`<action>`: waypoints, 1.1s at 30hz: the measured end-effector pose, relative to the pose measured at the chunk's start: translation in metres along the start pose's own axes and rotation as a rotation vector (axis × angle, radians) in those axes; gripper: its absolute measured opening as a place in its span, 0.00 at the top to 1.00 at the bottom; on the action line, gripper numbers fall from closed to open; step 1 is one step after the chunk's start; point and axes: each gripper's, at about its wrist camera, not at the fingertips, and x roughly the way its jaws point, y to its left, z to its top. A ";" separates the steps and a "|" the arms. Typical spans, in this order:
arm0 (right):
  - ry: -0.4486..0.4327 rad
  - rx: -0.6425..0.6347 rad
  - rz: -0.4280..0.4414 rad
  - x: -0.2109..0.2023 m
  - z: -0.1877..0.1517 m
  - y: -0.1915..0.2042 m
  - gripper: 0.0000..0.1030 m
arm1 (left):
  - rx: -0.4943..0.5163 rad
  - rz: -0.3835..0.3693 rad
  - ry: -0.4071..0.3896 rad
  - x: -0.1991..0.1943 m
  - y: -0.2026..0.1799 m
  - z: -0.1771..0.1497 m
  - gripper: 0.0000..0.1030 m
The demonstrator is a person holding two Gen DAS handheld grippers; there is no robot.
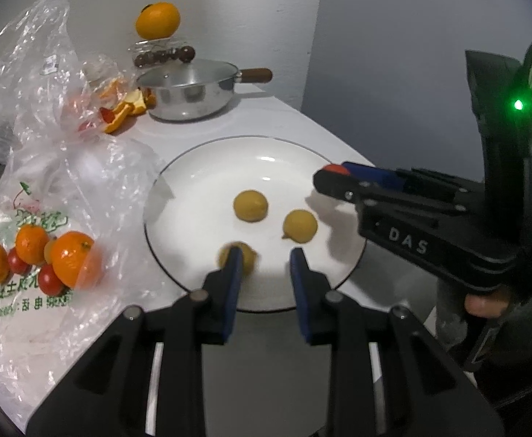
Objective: Organize fruits
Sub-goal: 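Lower the yellow fruit onto the plate with the left gripper while the right holds the tomato, then lower the red tomato onto the plate and open the right gripper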
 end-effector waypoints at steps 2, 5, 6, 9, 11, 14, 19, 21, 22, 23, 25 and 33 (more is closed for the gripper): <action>0.003 0.000 -0.004 0.000 0.000 0.000 0.71 | 0.001 -0.004 -0.002 -0.001 -0.001 0.000 0.73; 0.003 0.002 -0.010 -0.003 0.000 0.000 0.71 | -0.007 -0.006 -0.007 -0.005 0.000 0.000 0.72; 0.002 0.002 -0.012 -0.003 0.000 0.000 0.71 | -0.010 -0.004 -0.009 -0.006 0.001 0.000 0.72; -0.002 -0.002 -0.016 -0.007 0.000 0.001 0.71 | -0.020 0.004 -0.014 -0.011 0.003 -0.001 0.70; -0.004 -0.005 -0.017 -0.009 0.000 0.002 0.71 | -0.020 0.007 -0.018 -0.014 0.004 -0.002 0.70; -0.009 -0.009 -0.022 -0.012 0.001 0.006 0.62 | -0.019 0.012 -0.027 -0.022 0.004 -0.003 0.70; -0.017 -0.015 -0.017 -0.020 0.003 0.014 0.53 | -0.026 0.024 -0.049 -0.035 0.008 -0.006 0.67; -0.021 -0.024 -0.015 -0.023 0.003 0.019 0.53 | -0.032 0.027 -0.062 -0.043 0.010 -0.008 0.57; -0.024 -0.028 -0.015 -0.026 0.003 0.021 0.53 | -0.037 0.027 -0.068 -0.046 0.011 -0.009 0.56; -0.025 -0.031 -0.015 -0.027 0.004 0.023 0.53 | -0.042 0.028 -0.075 -0.050 0.013 -0.010 0.55; -0.026 -0.032 -0.015 -0.030 0.003 0.027 0.53 | -0.045 0.033 -0.084 -0.056 0.016 -0.012 0.52; -0.034 -0.056 -0.006 -0.041 0.000 0.048 0.53 | -0.072 0.063 -0.116 -0.078 0.030 -0.021 0.51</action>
